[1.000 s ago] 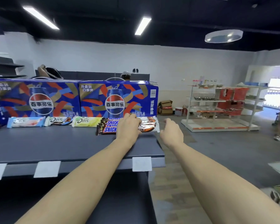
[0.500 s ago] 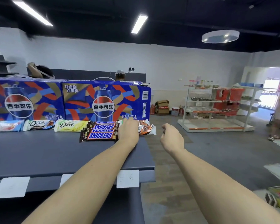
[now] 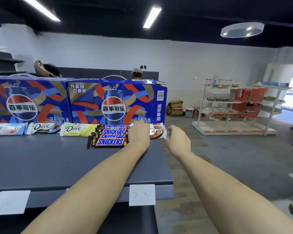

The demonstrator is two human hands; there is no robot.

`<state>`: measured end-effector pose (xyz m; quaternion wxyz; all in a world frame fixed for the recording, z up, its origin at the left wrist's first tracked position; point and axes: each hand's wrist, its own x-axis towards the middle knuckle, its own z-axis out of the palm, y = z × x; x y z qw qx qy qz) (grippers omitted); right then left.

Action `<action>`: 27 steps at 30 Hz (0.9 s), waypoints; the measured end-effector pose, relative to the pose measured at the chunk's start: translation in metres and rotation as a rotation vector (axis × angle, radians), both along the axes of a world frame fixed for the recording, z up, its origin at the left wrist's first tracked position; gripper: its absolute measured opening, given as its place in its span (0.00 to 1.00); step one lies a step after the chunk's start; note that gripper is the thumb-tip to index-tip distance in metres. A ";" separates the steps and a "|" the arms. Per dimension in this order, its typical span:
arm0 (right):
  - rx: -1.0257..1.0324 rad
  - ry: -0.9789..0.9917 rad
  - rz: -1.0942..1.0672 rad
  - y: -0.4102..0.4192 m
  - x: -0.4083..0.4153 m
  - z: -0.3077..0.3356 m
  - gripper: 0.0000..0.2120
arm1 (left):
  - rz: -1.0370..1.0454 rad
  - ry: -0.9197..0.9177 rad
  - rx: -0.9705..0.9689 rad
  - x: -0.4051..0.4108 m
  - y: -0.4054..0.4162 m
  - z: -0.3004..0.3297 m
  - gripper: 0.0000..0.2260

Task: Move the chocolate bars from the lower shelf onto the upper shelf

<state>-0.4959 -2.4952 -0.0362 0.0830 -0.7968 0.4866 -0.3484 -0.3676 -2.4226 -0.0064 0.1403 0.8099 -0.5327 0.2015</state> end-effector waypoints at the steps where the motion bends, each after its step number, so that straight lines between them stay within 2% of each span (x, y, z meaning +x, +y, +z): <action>1: -0.002 0.000 -0.001 0.000 0.001 0.001 0.14 | -0.002 -0.007 0.002 0.001 0.000 0.000 0.12; 12: -0.019 0.006 0.000 0.018 -0.001 0.006 0.15 | -0.016 -0.014 -0.063 0.003 0.021 0.001 0.16; 16: -0.042 -0.012 0.019 0.036 0.001 0.013 0.15 | 0.014 -0.020 -0.112 0.000 0.043 0.011 0.14; 21: -0.101 0.015 0.110 0.075 0.021 0.018 0.13 | 0.092 -0.057 -0.131 0.013 0.089 0.015 0.13; 27: -0.140 0.064 0.304 0.144 0.077 0.022 0.17 | 0.235 -0.019 -0.117 0.048 0.172 0.004 0.13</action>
